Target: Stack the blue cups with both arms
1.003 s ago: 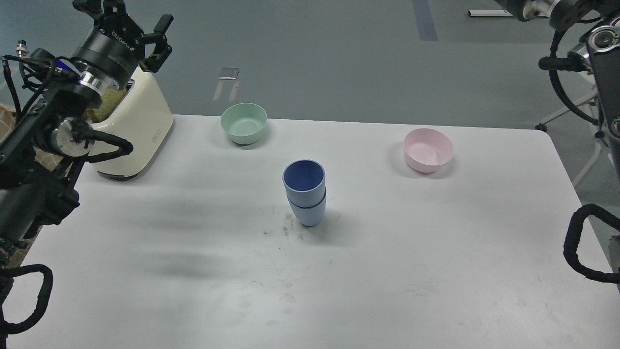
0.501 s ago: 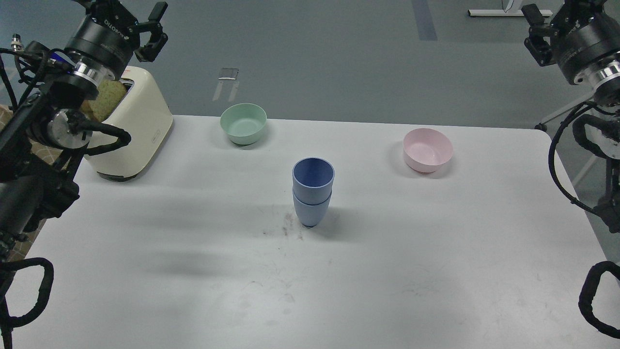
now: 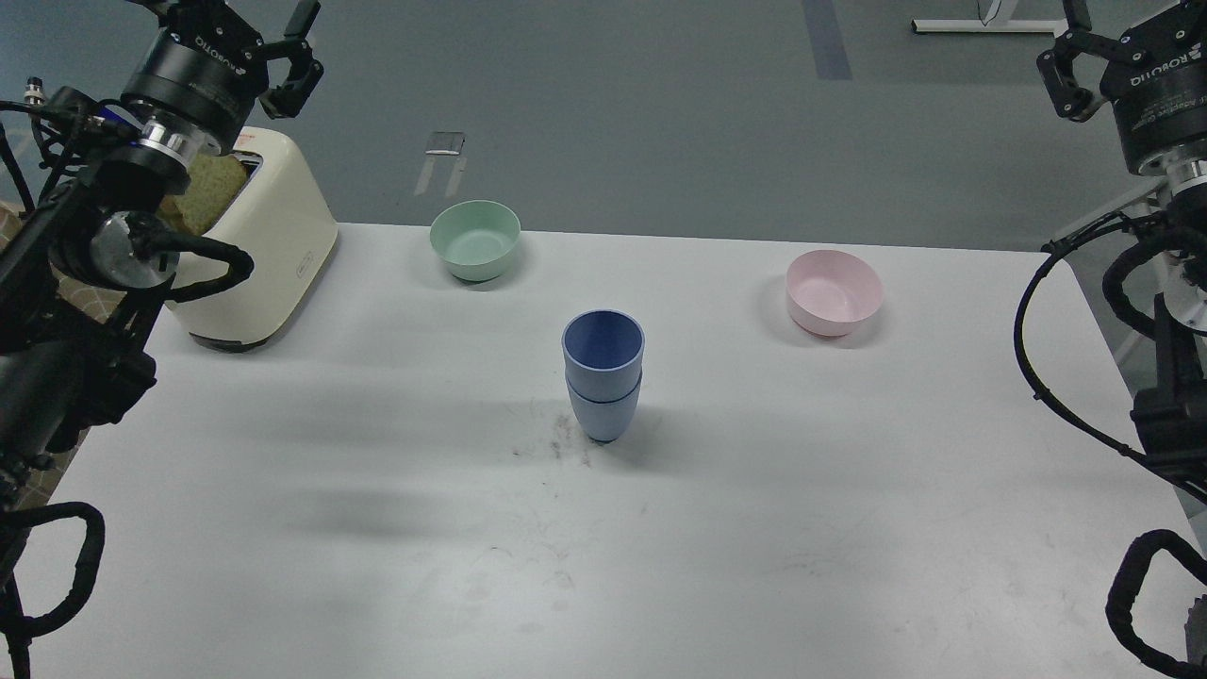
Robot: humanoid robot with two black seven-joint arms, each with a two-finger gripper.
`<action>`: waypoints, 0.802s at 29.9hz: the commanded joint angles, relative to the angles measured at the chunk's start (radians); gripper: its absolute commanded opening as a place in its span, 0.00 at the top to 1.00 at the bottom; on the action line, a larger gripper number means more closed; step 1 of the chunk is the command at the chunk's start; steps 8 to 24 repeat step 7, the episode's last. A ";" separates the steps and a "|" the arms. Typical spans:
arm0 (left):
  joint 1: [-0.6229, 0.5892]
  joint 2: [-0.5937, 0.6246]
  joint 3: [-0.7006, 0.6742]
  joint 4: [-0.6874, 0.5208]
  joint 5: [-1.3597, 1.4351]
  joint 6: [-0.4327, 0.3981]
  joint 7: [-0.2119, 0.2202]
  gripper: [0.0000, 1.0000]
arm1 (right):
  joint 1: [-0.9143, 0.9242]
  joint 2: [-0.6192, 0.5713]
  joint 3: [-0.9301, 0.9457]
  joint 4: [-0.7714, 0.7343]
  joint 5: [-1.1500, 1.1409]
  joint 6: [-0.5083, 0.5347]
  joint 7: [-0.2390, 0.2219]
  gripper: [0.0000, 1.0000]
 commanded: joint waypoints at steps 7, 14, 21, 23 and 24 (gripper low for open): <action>0.000 0.000 -0.002 -0.003 -0.001 -0.001 -0.002 0.02 | -0.016 -0.006 -0.094 -0.006 -0.123 0.001 0.000 0.00; 0.000 0.000 -0.002 -0.003 -0.001 -0.001 -0.002 0.02 | -0.016 -0.006 -0.094 -0.006 -0.123 0.001 0.000 0.00; 0.000 0.000 -0.002 -0.003 -0.001 -0.001 -0.002 0.02 | -0.016 -0.006 -0.094 -0.006 -0.123 0.001 0.000 0.00; 0.000 0.000 -0.002 -0.003 -0.001 -0.001 -0.002 0.02 | -0.016 -0.006 -0.094 -0.006 -0.123 0.001 0.000 0.00; 0.000 0.000 -0.002 -0.003 -0.001 -0.001 -0.002 0.02 | -0.016 -0.006 -0.094 -0.006 -0.123 0.001 0.000 0.00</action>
